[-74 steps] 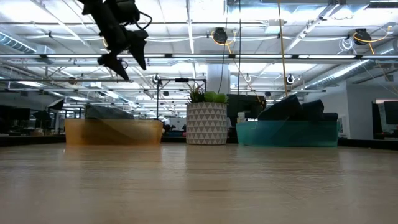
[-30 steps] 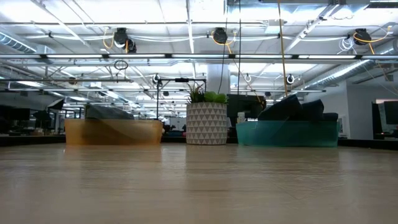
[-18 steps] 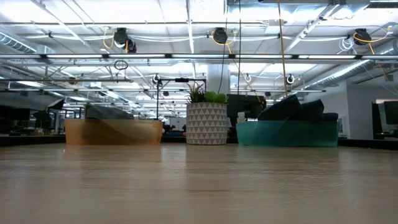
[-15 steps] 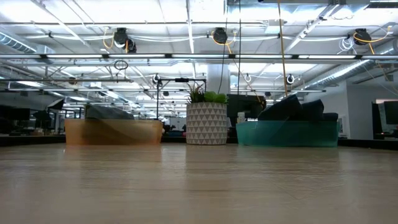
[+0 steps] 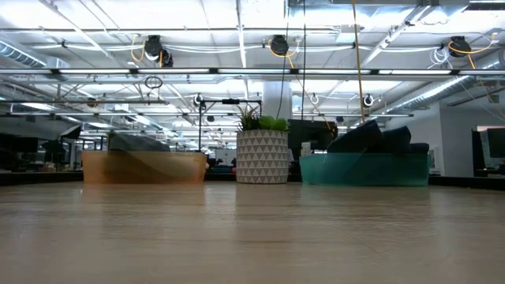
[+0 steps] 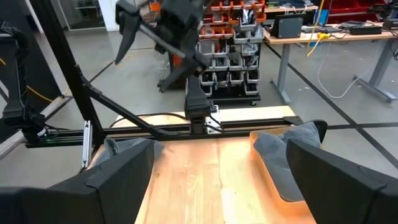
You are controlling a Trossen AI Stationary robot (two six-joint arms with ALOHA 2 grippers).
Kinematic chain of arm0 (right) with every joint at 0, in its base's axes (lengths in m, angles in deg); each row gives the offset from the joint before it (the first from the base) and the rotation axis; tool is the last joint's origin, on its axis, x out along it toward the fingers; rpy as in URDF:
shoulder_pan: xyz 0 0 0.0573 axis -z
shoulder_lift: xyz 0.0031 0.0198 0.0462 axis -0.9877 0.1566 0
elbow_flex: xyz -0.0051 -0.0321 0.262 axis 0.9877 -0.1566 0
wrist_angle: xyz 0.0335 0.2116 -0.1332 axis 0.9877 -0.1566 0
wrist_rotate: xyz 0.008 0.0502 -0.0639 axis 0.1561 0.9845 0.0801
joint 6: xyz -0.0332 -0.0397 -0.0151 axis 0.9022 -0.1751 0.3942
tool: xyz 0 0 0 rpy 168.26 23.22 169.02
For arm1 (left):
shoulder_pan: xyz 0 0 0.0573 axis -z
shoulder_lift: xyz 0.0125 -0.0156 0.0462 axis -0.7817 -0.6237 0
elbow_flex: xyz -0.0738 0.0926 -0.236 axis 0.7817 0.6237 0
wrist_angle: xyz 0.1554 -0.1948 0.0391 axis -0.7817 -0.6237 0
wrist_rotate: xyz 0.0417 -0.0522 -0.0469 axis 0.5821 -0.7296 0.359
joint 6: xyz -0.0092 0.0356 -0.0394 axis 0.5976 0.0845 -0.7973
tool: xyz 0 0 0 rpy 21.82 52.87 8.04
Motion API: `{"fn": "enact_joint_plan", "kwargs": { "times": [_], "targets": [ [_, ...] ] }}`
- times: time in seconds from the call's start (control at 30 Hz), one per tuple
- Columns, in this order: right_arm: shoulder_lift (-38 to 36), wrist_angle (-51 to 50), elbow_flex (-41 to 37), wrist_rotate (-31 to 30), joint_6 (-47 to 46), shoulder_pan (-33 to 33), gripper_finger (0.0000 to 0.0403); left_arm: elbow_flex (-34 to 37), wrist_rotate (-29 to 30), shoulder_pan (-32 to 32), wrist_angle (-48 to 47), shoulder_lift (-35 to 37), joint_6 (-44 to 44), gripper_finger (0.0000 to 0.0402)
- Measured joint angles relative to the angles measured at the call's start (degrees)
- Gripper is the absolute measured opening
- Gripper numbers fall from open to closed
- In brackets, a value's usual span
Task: Pick & Place hat
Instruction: Put the gray cap into the orange bin
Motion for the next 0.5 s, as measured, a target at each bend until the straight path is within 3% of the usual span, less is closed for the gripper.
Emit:
{"fn": "enact_joint_plan", "kwargs": {
  "times": [0.23,0.5],
  "targets": [
    [0.0,0.0,0.0,0.0,0.5,0.0,0.0354,0.0,0.3,3.8,-10.1,-3.1,0.0,0.0399],
    [0.0,0.0,0.0,0.0,1.3,0.0,0.0354,0.0,8.8,8.0,-23.9,-7.6,6.8,0.0399]
  ]
}}
